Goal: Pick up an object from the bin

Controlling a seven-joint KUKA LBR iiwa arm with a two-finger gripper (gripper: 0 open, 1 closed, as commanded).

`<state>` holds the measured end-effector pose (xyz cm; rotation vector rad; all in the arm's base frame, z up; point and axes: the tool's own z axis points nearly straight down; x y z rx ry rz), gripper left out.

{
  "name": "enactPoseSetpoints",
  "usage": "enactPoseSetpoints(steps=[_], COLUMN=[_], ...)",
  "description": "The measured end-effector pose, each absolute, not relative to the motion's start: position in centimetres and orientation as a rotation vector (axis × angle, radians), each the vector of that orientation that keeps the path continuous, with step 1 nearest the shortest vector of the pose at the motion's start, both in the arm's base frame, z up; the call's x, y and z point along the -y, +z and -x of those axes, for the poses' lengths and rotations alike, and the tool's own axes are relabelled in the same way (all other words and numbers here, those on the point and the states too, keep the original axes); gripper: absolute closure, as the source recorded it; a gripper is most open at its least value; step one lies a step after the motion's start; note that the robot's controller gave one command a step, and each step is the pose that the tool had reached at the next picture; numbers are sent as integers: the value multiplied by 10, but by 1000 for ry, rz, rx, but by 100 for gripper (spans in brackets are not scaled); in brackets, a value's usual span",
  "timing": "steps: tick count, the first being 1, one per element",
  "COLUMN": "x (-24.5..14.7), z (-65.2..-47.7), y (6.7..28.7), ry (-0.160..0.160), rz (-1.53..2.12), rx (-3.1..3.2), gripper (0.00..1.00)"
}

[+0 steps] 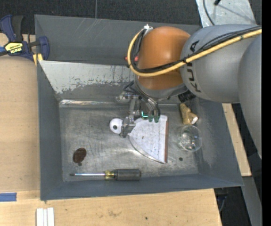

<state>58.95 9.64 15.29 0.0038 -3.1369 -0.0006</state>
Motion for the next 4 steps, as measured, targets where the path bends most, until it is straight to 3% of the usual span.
enactPoseSetpoints(steps=[1, 2, 3, 4], x=[-96, -49, -48, -48], z=[-591, -592, -591, -593], y=[157, 76, 74, 77], ry=[-2, -6, -4, -6], rz=[-1, 11, 10, 12], rx=[3145, 3160, 3155, 3163], gripper=[0, 100, 0, 100])
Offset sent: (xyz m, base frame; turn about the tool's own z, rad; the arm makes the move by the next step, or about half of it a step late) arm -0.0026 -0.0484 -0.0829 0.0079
